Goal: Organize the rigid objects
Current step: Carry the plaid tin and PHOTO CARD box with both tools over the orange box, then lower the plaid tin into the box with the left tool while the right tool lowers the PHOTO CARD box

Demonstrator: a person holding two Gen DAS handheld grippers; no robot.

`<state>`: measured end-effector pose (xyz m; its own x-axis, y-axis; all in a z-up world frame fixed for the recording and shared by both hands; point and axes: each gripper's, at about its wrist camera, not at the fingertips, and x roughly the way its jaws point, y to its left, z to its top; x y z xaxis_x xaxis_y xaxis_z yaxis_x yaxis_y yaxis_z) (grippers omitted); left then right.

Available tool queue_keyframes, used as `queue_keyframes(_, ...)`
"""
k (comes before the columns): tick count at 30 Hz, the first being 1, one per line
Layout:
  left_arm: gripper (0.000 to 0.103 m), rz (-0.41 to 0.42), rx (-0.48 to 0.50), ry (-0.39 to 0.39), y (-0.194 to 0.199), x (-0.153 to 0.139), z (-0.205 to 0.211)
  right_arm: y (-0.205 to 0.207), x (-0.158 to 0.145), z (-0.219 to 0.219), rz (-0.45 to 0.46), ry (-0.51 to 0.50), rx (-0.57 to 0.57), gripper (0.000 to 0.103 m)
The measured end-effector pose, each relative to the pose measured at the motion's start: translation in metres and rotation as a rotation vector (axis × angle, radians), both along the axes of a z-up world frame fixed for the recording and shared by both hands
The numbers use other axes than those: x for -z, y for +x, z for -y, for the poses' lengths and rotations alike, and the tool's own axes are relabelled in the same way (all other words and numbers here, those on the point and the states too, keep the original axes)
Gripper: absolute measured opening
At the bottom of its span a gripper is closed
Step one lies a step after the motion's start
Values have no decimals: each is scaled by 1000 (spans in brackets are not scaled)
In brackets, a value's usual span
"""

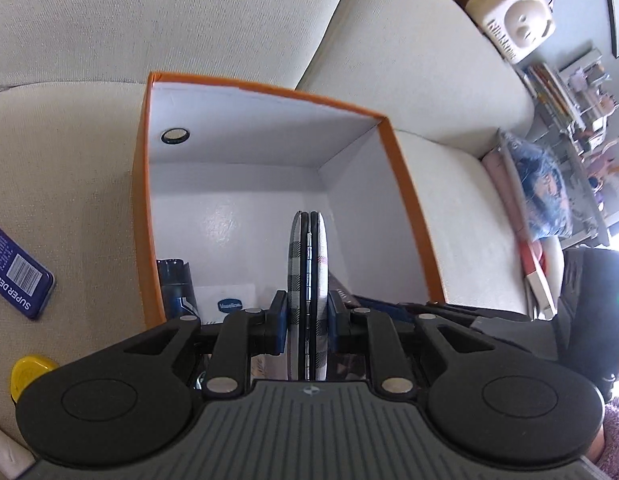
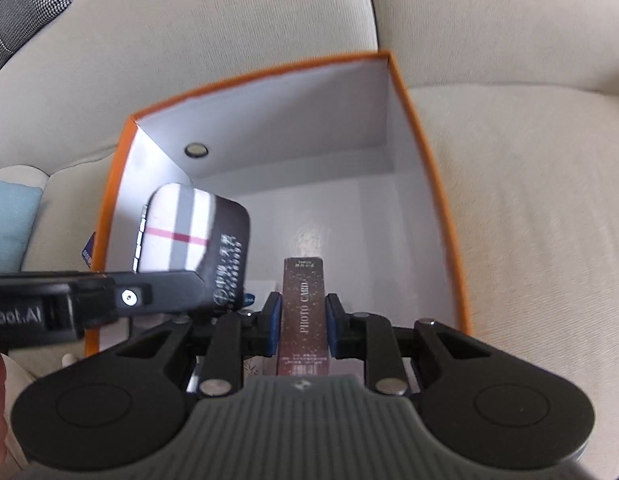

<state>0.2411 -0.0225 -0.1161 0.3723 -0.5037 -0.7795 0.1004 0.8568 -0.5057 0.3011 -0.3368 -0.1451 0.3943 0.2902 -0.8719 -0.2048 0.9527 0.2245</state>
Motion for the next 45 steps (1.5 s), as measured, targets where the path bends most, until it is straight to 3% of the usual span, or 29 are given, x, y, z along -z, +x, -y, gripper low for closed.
queue_keyframes(6,21,-7,11,35,3,7,5,-16,14,-4,-18,-5,-17,24)
queue_keyframes(12,21,-20,23,23,0,12,9,-19,11,-4,-1,-83,-55,23)
queue_keyframes(18,21,-32,16,23,0,15,12,-13,16,0,-8,-52,-13,23)
queue_keyframes(24,21,-27,30,33,-1,19,19,-25,16,-7,-30,-145,-95,23)
queue_keyframes(28,21,-37,39,23,-1,23,24,-25,17,-4,-42,-145,-117,23)
queue_keyframes(40,21,-67,42,3,0,38,38,-42,3,-17,104,-389,-252,22)
queue_keyframes(45,21,-75,34,27,-1,38,38,-41,-1,-4,111,-369,-238,16)
